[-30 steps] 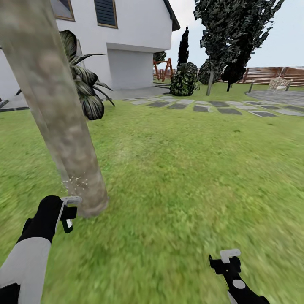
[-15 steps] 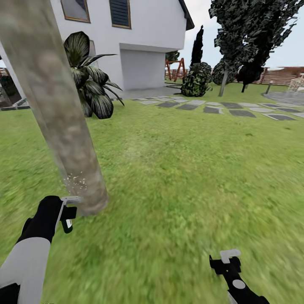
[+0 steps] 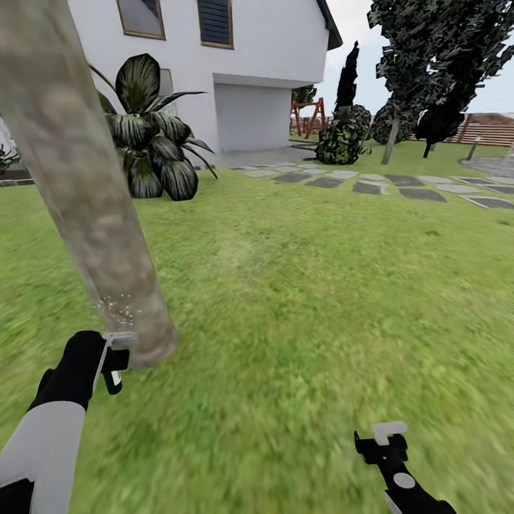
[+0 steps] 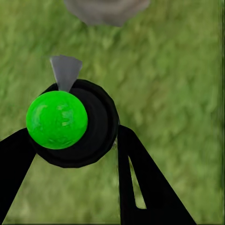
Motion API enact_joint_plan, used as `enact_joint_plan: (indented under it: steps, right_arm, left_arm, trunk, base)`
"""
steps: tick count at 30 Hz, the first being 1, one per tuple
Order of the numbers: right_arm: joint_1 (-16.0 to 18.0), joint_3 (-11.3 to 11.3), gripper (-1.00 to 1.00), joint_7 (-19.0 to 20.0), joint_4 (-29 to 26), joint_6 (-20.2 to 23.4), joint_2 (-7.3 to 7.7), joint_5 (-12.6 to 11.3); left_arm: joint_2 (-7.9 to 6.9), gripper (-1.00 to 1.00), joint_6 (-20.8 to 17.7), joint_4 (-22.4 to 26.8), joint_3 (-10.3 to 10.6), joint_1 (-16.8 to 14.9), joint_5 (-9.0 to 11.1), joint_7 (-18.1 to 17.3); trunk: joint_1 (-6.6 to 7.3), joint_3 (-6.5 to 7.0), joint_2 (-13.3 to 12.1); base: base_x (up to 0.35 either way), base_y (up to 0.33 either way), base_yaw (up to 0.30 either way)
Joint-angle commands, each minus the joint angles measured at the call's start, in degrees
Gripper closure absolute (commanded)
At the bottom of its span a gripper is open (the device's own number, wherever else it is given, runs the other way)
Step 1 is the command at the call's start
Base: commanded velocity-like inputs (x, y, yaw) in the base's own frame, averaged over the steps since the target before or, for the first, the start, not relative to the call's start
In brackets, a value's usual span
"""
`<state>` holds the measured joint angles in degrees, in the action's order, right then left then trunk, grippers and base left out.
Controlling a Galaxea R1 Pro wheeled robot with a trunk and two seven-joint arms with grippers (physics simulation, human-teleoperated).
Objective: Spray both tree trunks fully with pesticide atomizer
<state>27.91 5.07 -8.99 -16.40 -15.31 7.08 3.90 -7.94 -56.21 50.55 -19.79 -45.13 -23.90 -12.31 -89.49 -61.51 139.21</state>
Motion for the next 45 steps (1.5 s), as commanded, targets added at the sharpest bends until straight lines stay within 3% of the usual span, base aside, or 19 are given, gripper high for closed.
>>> enact_joint_plan:
  steps: [1, 9, 24, 39, 45]
  right_arm:
    - [0.0, 0.5, -1.00, -0.6, 0.0, 0.0, -0.01, 0.4]
    - [0.0, 0.5, -1.00, -0.6, 0.0, 0.0, -0.05, 0.4]
    - [0.0, 0.5, -1.00, -0.5, -0.1, 0.0, -0.05, 0.4]
    - [0.0, 0.5, -1.00, -0.5, -0.1, 0.0, -0.05, 0.4]
    - [0.0, 0.5, -1.00, -0.5, -0.1, 0.0, -0.05, 0.4]
  left_arm:
    - [0.02, 1.00, -0.2, 0.1, -0.2, 0.0, -0.6, -0.6]
    - [-0.59, 1.00, -0.1, -0.6, -0.3, 0.0, -0.7, -0.5]
    - [-0.59, 1.00, 0.0, -2.2, -0.3, 0.1, -0.7, -0.4]
    - [-0.36, 1.00, 0.0, -2.1, -0.2, 0.1, -0.7, -0.4]
    - [-0.33, 1.00, 0.0, -2.1, -0.2, 0.1, -0.7, -0.4]
  trunk:
    - [0.01, -0.05, 0.0]
    - [0.01, -0.05, 0.0]
    - [0.01, -0.05, 0.0]
    - [0.01, -0.05, 0.0]
    - [0.01, -0.05, 0.0]
  base:
    - [0.000, -0.273, 0.000]
    - [0.023, -0.273, 0.139]
    - [0.168, -0.249, 0.110]
    - [0.198, -0.229, 0.257]
    - [0.124, -0.252, 0.020]
